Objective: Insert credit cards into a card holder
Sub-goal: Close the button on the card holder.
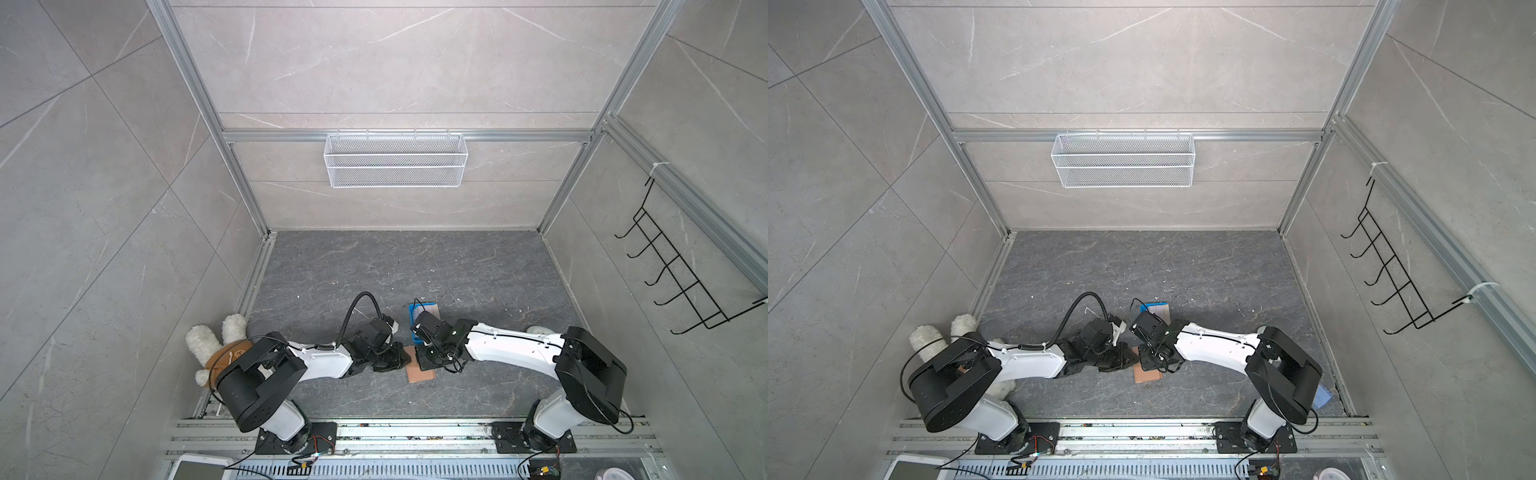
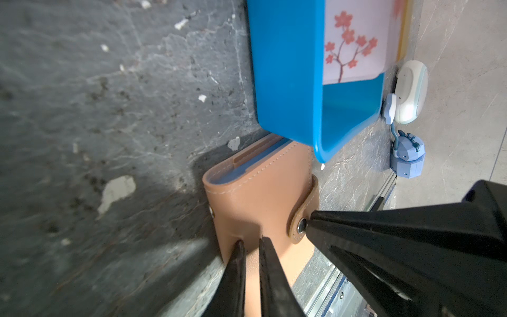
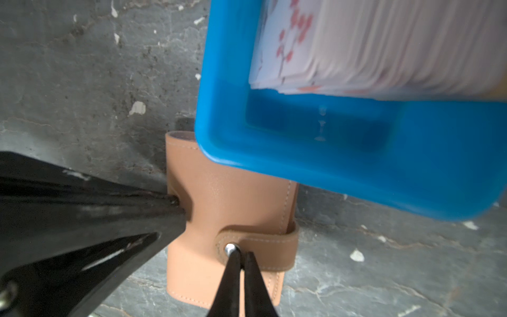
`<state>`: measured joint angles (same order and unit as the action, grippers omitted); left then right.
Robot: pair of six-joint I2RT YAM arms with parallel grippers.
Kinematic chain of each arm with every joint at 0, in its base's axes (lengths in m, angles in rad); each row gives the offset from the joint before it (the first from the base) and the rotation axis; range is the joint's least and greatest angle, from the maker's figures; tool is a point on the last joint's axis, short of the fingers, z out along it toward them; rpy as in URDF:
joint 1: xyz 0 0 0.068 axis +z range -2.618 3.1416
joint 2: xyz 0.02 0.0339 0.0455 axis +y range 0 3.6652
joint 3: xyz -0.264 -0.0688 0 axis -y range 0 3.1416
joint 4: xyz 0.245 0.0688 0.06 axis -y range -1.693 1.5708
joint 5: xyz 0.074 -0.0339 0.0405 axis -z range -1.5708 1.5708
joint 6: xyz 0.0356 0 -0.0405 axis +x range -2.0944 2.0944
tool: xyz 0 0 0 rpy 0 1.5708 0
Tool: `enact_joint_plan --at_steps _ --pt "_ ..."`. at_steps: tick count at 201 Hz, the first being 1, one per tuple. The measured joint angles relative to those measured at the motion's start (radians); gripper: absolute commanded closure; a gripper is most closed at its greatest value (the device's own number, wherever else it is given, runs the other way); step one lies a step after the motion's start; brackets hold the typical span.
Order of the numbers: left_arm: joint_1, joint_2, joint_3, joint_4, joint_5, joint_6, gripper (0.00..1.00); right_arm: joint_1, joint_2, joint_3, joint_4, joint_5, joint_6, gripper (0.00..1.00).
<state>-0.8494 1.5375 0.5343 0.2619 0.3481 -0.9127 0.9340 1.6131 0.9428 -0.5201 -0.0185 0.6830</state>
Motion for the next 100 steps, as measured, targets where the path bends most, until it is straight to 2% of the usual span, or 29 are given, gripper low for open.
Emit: enact_joint_plan --at_steps 100 --pt "0.0 0.0 0.0 0.0 0.0 0.0 0.85 -0.007 0.017 0.005 0.0 -0.008 -0.007 0.89"
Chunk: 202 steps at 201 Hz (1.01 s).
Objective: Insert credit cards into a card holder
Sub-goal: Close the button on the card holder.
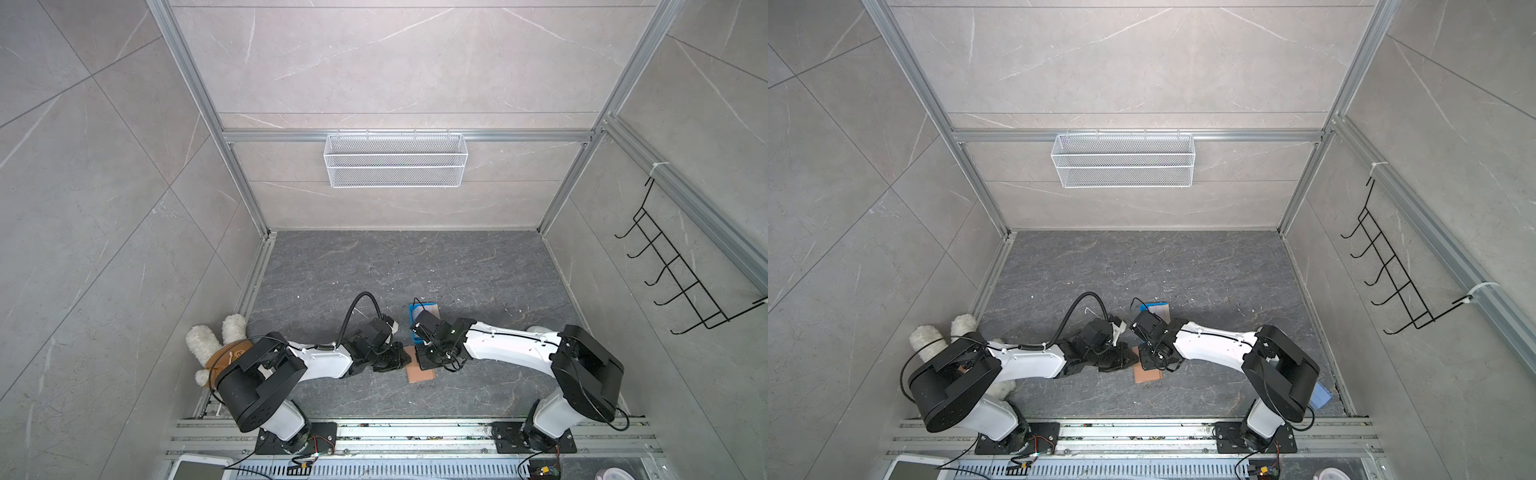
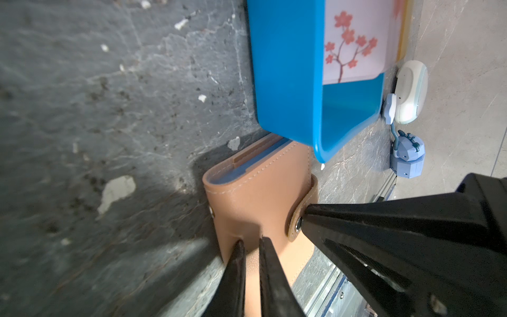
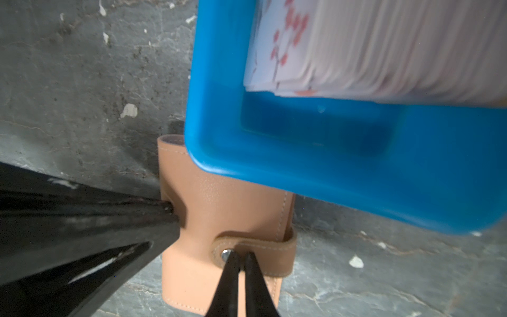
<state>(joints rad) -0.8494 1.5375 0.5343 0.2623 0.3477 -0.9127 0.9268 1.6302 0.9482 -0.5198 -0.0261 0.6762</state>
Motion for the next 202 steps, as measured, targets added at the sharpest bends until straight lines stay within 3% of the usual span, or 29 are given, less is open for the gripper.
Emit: enact_joint_plan --at_steps 202 --pt "-0.002 -0.002 -0.004 0.003 -0.006 -0.004 0.85 -0.005 0.016 -0.009 0.006 0.008 0.001 0.89"
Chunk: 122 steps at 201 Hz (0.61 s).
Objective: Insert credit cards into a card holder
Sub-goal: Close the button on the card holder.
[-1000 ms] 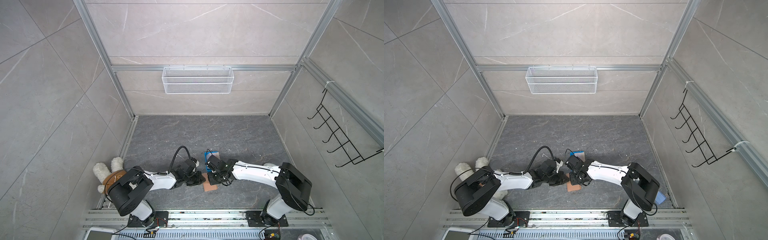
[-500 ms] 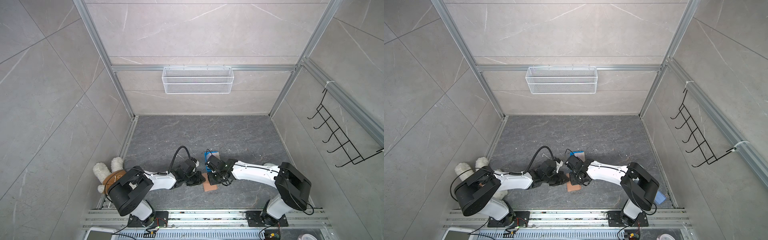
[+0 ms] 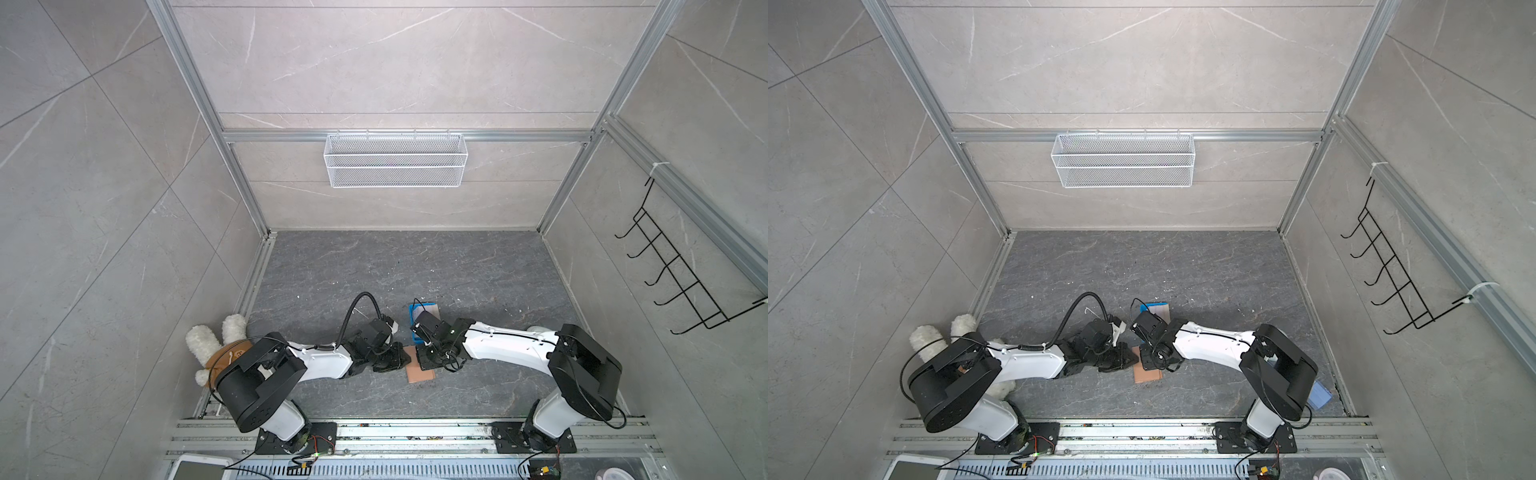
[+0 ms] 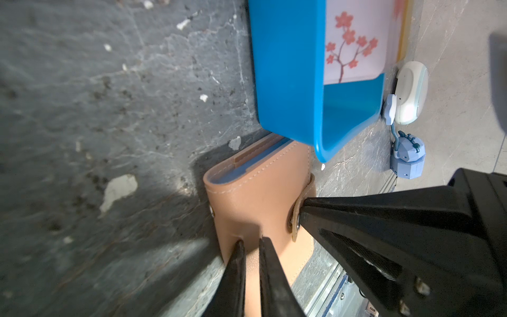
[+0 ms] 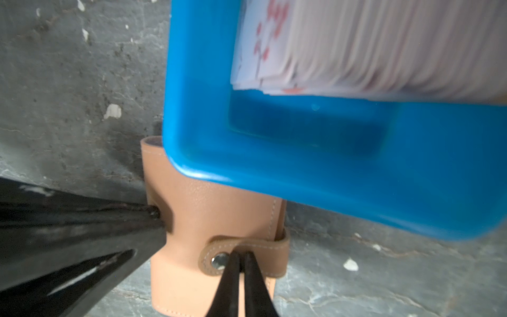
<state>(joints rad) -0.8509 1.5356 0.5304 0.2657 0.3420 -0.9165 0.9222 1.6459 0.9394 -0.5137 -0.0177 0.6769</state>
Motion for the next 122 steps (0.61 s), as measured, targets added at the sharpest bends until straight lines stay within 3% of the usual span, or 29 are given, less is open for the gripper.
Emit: enact_joint_plan --at_steps 122 --pt "0.0 -0.003 0.0 -0.003 -0.001 -0.001 0.85 0.0 -0.076 -0.042 0.024 0.004 0.0 0.9"
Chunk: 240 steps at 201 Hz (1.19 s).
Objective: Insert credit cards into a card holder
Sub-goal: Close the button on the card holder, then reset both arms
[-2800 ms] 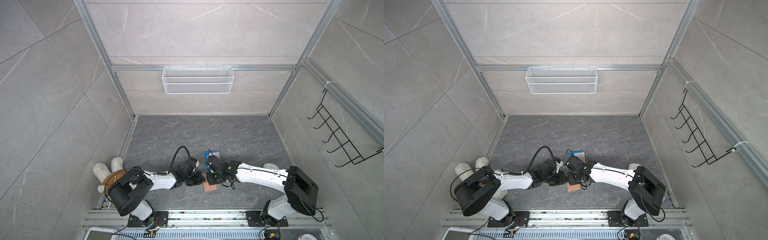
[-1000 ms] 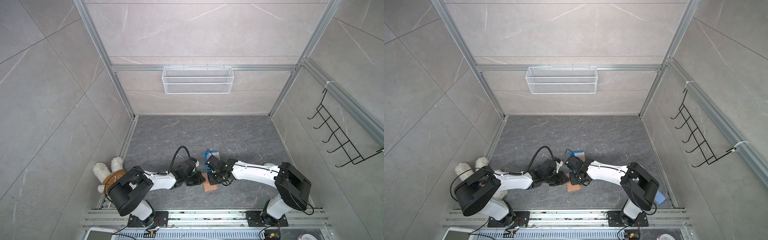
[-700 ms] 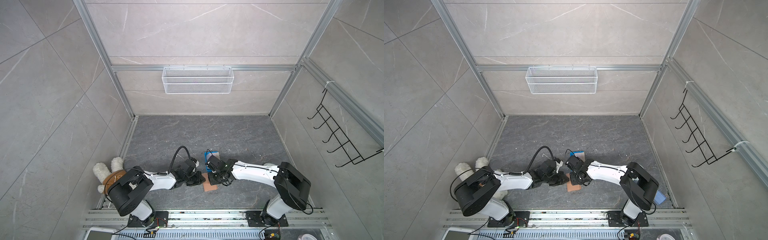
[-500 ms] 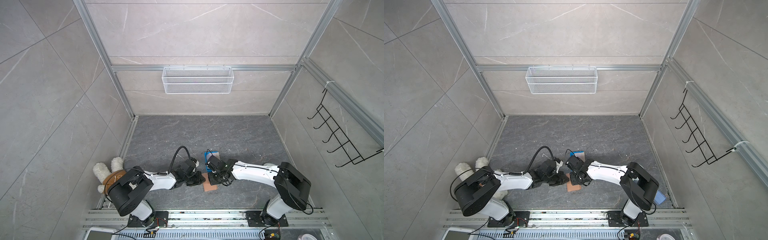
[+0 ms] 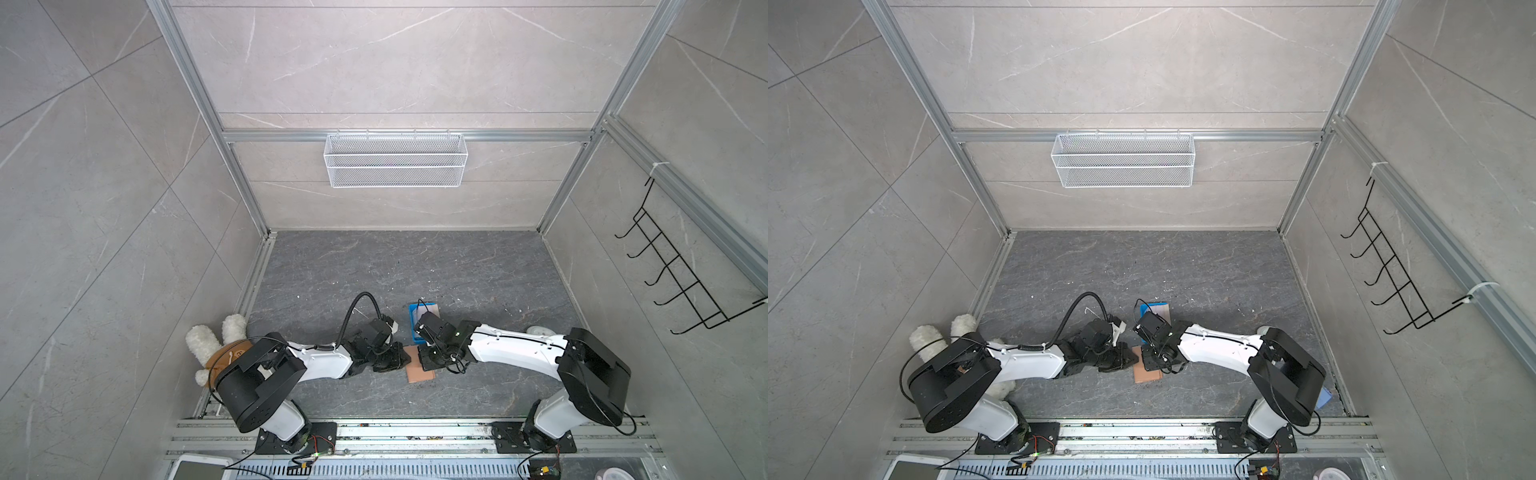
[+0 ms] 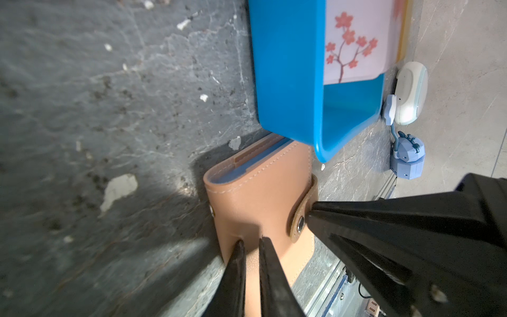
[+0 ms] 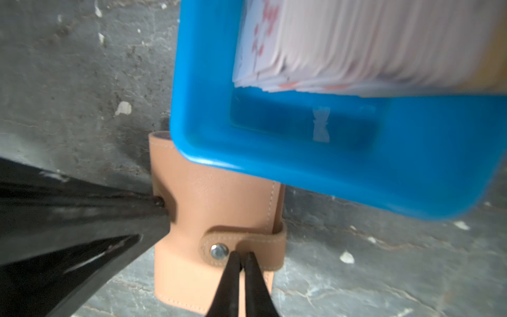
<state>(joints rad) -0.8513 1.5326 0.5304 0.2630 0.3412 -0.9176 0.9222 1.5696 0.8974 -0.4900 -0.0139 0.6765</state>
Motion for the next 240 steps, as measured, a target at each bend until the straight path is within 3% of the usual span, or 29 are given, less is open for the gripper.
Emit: enact_joint_plan --at_steps 54,68,97,130,155,197,240 --pt "-0.002 -0.009 0.006 -0.024 -0.008 0.0 0.85 0.0 -0.182 -0.044 0.013 0.032 0.0 0.89" --pt "-0.003 -0.018 0.012 -0.052 -0.013 0.001 0.85 0.0 -0.235 -0.059 0.016 0.05 0.0 0.84" --pt "-0.002 -0.048 0.037 -0.15 -0.036 0.006 0.84 -0.01 -0.344 -0.09 0.016 0.086 -0.008 0.65" --pt "0.055 -0.129 0.071 -0.269 -0.053 0.036 0.79 -0.101 -0.449 -0.111 0.019 0.1 -0.031 0.28" --pt "0.159 -0.207 0.101 -0.352 -0.06 0.084 0.63 -0.184 -0.52 -0.119 0.019 0.119 -0.049 0.01" --pt "0.356 -0.355 0.113 -0.457 -0.066 0.157 0.29 -0.308 -0.652 -0.121 0.015 0.167 -0.109 0.0" --pt "0.488 -0.431 0.114 -0.534 -0.1 0.216 0.09 -0.45 -0.708 -0.121 0.017 0.187 -0.155 0.0"
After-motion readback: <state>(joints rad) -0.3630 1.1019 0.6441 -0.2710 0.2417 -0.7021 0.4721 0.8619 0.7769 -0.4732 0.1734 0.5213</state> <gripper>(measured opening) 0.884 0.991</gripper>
